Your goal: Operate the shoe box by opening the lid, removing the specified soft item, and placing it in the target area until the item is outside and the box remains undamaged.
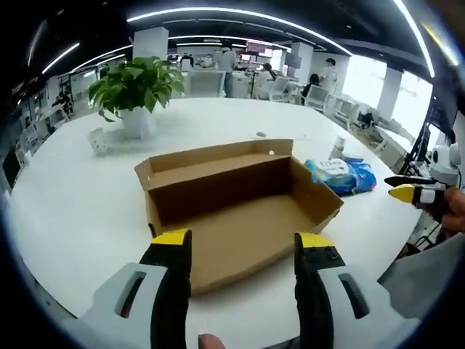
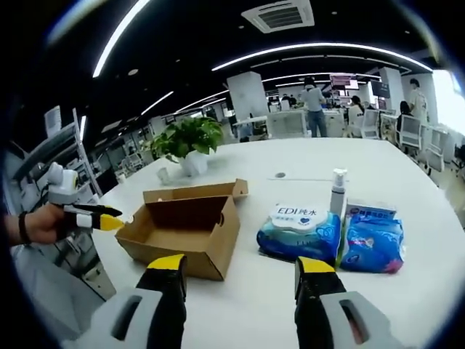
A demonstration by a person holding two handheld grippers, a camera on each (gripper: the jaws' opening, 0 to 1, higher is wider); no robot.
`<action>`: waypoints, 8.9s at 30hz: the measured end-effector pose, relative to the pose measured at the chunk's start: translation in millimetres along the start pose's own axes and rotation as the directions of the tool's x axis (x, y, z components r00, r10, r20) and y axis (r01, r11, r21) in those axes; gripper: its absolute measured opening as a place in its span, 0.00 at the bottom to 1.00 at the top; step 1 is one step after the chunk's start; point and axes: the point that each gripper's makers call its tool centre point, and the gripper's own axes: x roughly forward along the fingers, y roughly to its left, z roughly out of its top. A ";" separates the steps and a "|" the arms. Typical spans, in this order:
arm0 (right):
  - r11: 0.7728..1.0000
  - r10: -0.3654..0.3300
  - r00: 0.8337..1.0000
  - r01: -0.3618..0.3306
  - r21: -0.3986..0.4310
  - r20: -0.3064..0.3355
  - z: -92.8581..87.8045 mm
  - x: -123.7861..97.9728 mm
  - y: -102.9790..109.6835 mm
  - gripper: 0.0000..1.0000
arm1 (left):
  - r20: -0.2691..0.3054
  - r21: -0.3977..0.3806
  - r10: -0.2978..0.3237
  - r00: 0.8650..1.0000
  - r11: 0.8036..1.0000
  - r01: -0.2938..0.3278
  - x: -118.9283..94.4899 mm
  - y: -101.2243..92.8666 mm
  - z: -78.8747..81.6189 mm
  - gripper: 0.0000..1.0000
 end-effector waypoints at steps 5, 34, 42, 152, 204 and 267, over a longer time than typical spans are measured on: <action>1.000 0.007 1.000 -0.007 -0.015 0.001 1.1 1.0 2.8 0.58 | -0.017 -0.039 0.094 0.995 0.995 -0.095 -2.9 29.5 -3.0 0.55; 0.999 0.047 0.999 -0.047 0.021 0.003 0.2 3.0 12.6 0.52 | -0.156 -0.237 0.244 0.957 0.931 -0.276 19.4 86.3 -58.5 0.26; 0.998 0.054 0.998 -0.054 0.017 -0.015 -4.2 4.6 15.6 0.50 | -0.160 -0.266 0.257 0.953 0.918 -0.293 22.2 89.0 -65.5 0.08; 0.987 -0.113 0.912 0.056 -0.153 -0.395 59.5 317.9 -20.5 0.01 | -0.183 -0.212 0.325 0.928 0.908 -0.360 27.8 92.7 -69.3 0.04; 0.969 -0.011 0.979 -0.040 -0.244 -0.203 148.9 234.2 8.9 0.00 | -0.173 -0.195 0.325 0.930 0.914 -0.355 28.4 90.9 -68.9 0.03; 0.964 -0.012 0.998 0.027 -0.263 0.058 117.3 112.6 46.4 0.00 | -0.124 -0.289 0.298 0.947 0.902 -0.321 30.4 93.2 -70.8 0.04</action>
